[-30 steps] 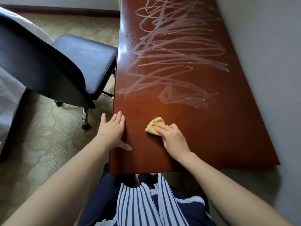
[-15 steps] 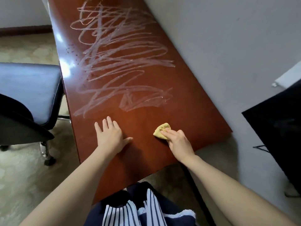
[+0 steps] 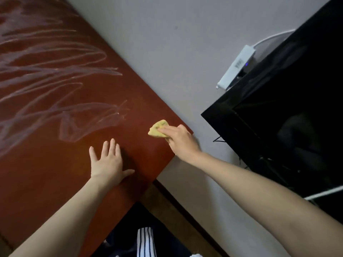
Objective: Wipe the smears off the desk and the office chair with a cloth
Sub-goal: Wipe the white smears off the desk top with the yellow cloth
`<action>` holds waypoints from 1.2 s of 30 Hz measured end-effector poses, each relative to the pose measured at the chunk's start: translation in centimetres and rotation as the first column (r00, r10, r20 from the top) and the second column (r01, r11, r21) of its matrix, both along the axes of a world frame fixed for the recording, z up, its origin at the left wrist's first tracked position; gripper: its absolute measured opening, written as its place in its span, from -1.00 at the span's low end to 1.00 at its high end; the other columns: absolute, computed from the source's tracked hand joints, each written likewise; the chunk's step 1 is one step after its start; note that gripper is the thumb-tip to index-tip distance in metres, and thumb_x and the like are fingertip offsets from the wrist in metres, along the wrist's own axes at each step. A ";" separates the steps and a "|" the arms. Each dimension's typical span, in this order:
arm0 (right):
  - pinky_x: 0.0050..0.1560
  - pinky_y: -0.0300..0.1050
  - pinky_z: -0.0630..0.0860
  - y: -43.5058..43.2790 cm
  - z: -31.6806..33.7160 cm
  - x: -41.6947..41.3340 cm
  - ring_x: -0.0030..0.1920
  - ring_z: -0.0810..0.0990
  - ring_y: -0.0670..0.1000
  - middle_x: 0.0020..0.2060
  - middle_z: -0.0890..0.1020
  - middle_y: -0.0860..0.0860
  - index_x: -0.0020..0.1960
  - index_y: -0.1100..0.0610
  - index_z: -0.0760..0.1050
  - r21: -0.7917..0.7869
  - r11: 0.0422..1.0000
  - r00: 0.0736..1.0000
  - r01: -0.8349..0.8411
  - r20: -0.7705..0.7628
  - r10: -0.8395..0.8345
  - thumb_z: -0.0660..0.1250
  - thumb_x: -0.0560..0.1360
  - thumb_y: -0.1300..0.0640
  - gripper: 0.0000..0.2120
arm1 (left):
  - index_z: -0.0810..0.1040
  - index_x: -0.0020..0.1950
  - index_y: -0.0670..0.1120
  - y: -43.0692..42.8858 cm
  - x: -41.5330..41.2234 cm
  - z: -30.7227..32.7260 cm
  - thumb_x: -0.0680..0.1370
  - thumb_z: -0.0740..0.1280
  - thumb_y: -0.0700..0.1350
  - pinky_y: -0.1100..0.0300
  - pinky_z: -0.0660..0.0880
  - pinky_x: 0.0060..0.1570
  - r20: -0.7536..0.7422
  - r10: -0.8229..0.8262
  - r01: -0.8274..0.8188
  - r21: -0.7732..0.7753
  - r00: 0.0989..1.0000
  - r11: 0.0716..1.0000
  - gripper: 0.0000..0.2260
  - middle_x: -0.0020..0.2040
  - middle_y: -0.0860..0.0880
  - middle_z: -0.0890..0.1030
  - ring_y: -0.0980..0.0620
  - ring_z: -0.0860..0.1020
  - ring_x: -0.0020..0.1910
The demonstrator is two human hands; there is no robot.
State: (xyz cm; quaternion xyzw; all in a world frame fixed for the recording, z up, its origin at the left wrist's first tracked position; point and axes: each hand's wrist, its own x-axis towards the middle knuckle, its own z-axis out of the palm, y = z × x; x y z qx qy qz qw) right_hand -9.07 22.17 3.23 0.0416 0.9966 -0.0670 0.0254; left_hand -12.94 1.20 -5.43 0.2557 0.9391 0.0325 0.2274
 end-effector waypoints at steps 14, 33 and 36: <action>0.17 -0.13 0.39 6.4 -6.1 -8.7 0.22 0.47 0.09 0.26 0.53 0.03 0.36 0.03 0.45 -0.107 0.911 0.916 0.399 -0.007 -0.402 0.18 0.60 0.24 -0.64 | -0.34 0.53 -0.09 0.9 -3.9 -2.6 0.49 0.05 0.41 -0.10 -0.29 0.44 -0.093 -0.071 0.080 0.089 0.993 0.993 -0.10 0.46 -0.03 -0.44 -0.05 -0.43 0.44; 0.06 0.02 0.50 -1.8 -10.3 -8.9 -0.04 0.46 0.16 0.10 0.61 0.09 0.26 0.16 0.54 -0.178 0.968 0.975 -0.177 -0.164 0.148 0.36 0.48 0.31 -0.64 | 0.33 0.47 -0.13 -0.9 -3.3 -4.4 0.61 -0.05 0.15 -0.05 -0.09 0.48 -0.183 0.039 0.032 0.369 0.982 0.929 -0.45 0.50 -0.09 0.23 -0.06 0.06 0.52; -0.05 0.06 0.56 -2.7 -10.5 -6.6 -0.14 0.50 0.19 -0.01 0.64 0.11 0.16 0.19 0.61 -0.204 0.938 0.946 -0.282 -0.221 0.236 0.43 0.37 0.39 -0.63 | 0.34 0.46 -0.13 -1.0 -3.4 -4.6 0.61 -0.04 0.10 -0.04 -0.07 0.48 -0.191 0.057 0.022 0.390 0.980 0.921 -0.48 0.49 -0.10 0.27 -0.07 0.10 0.51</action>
